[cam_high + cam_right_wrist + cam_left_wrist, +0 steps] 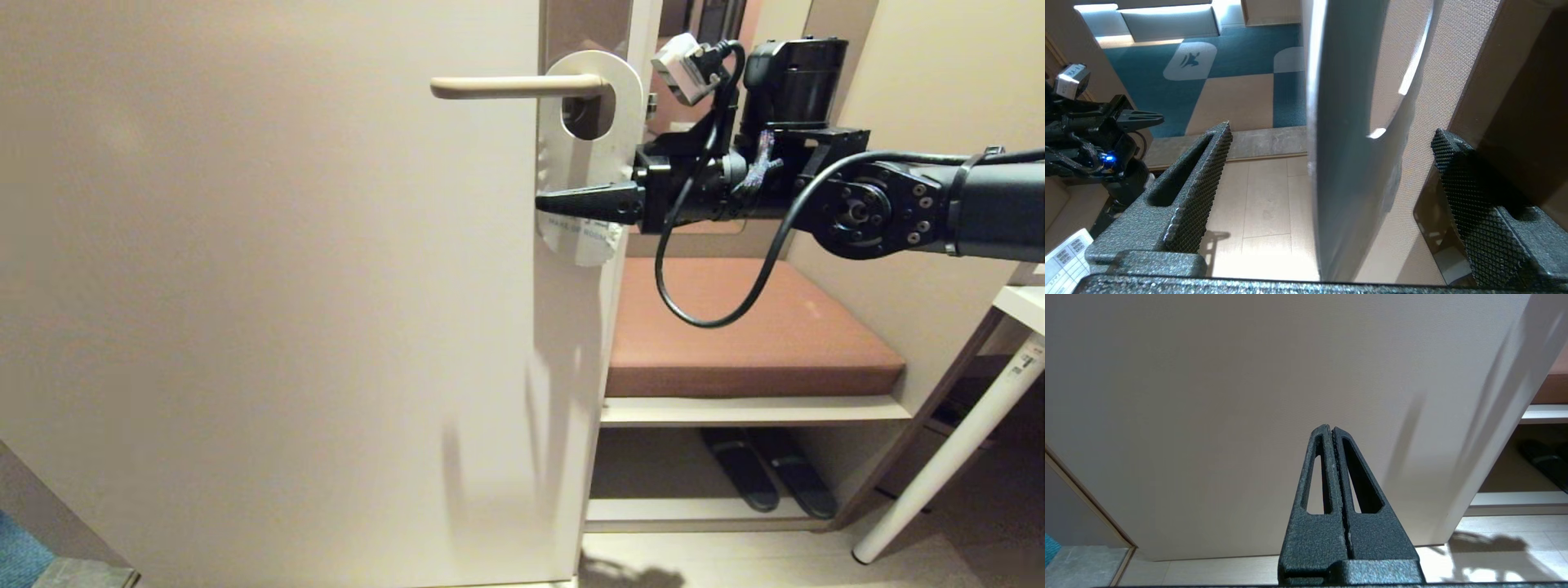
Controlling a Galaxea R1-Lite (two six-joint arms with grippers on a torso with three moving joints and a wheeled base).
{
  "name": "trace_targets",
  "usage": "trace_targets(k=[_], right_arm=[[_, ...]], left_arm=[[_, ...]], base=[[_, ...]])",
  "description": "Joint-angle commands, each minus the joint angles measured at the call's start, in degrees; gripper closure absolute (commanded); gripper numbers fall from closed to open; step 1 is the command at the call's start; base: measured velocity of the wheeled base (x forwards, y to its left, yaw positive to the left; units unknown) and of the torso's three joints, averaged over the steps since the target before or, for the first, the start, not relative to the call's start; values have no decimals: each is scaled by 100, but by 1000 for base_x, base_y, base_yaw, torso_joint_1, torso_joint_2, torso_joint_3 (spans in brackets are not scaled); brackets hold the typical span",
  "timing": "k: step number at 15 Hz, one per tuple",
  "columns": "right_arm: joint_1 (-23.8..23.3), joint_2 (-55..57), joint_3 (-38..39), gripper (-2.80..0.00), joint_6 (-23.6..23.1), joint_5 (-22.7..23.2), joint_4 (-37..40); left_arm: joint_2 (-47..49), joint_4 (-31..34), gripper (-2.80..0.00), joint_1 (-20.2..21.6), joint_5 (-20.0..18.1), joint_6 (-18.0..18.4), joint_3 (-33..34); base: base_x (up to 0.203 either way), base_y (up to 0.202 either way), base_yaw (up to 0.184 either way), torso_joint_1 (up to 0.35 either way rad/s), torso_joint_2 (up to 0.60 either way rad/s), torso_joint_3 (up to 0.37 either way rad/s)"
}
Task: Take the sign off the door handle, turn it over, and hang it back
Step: Take down the sign
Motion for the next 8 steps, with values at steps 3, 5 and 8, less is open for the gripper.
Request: trace_targets(k=[3, 5, 8], right_arm=[[3, -13, 18, 0, -9, 26, -11], [3, -37, 72, 0, -14, 29, -11], [3, -119, 145, 0, -17, 30, -16]], left_arm=[[9, -2, 0, -5, 2, 0, 0], [9, -2, 0, 3, 2, -4, 0], [9, -2, 0, -6, 2, 4, 0]], base=[[0, 0, 0, 0, 0, 0], [0, 0, 0, 0, 0, 0], [0, 0, 0, 0, 0, 0]])
